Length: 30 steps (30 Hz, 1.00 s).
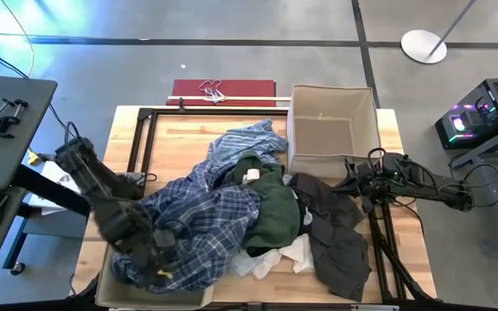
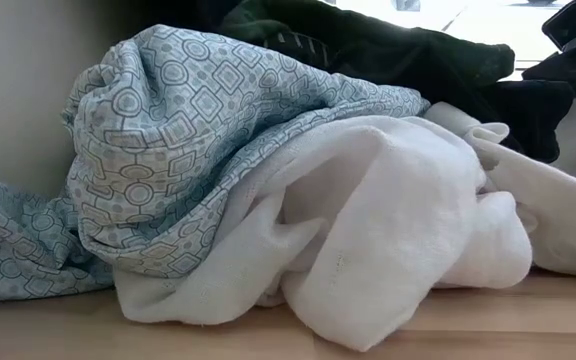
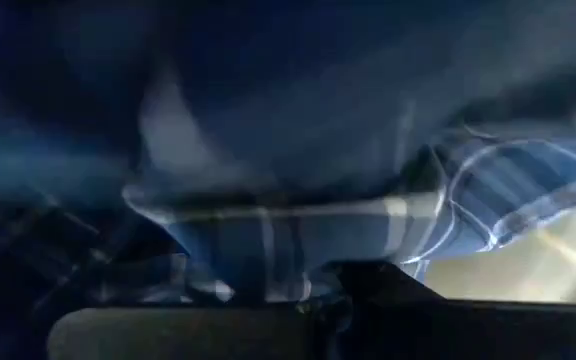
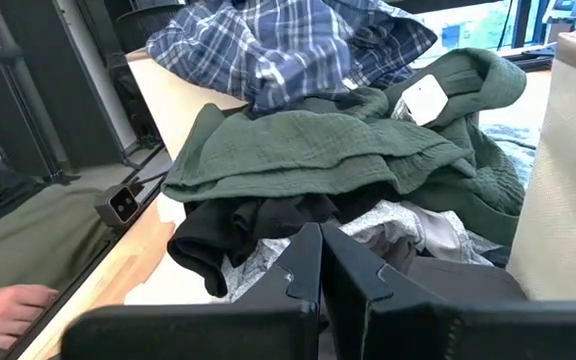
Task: Sort clothes
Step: Put the blue checkered shirt into the bottom laundry organizer
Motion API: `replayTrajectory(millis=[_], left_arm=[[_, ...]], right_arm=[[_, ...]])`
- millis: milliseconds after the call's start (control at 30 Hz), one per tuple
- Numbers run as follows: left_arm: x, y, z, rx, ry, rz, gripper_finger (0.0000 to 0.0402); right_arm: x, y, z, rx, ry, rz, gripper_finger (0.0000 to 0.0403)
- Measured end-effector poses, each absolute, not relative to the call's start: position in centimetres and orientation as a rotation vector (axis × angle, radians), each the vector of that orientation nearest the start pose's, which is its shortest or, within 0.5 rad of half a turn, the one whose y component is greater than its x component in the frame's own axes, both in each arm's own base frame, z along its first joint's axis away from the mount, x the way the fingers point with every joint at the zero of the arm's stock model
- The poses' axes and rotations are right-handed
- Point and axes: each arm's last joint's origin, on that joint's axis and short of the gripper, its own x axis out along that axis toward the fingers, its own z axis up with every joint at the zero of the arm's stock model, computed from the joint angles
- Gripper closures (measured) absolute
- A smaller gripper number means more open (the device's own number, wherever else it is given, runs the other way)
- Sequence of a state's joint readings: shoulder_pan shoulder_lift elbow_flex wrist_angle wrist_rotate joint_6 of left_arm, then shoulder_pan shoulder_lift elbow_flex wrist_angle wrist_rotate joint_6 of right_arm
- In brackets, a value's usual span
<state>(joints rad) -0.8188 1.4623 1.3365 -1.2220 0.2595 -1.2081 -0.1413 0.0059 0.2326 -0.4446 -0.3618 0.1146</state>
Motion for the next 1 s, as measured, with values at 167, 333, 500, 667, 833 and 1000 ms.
replayTrajectory(millis=[167,333,500,667,833,1000], left_arm=[[16.6,-17.1,23.4,-0.702,1.719,0.060,0.0401],[14.6,-14.8,19.1,-0.703,1.834,0.176,0.0379],[13.6,-14.2,19.8,-0.735,1.837,0.116,0.0315],[13.6,-13.8,23.6,-0.865,1.728,0.003,0.0230],[13.0,-12.9,29.1,-1.090,1.605,-0.085,0.0168],[12.8,-12.1,34.9,-1.084,1.249,-0.251,0.0155]], right_arm=[[7.5,0.0,19.8,0.168,0.224,0.208,0.0402],[7.5,0.0,19.8,0.168,0.224,0.207,0.0402],[7.5,0.0,19.8,0.168,0.224,0.207,0.0402],[7.5,0.0,19.8,0.168,0.224,0.208,0.0402],[7.5,0.0,19.8,0.168,0.224,0.207,0.0402],[7.5,0.0,19.8,0.168,0.224,0.208,0.0402]])
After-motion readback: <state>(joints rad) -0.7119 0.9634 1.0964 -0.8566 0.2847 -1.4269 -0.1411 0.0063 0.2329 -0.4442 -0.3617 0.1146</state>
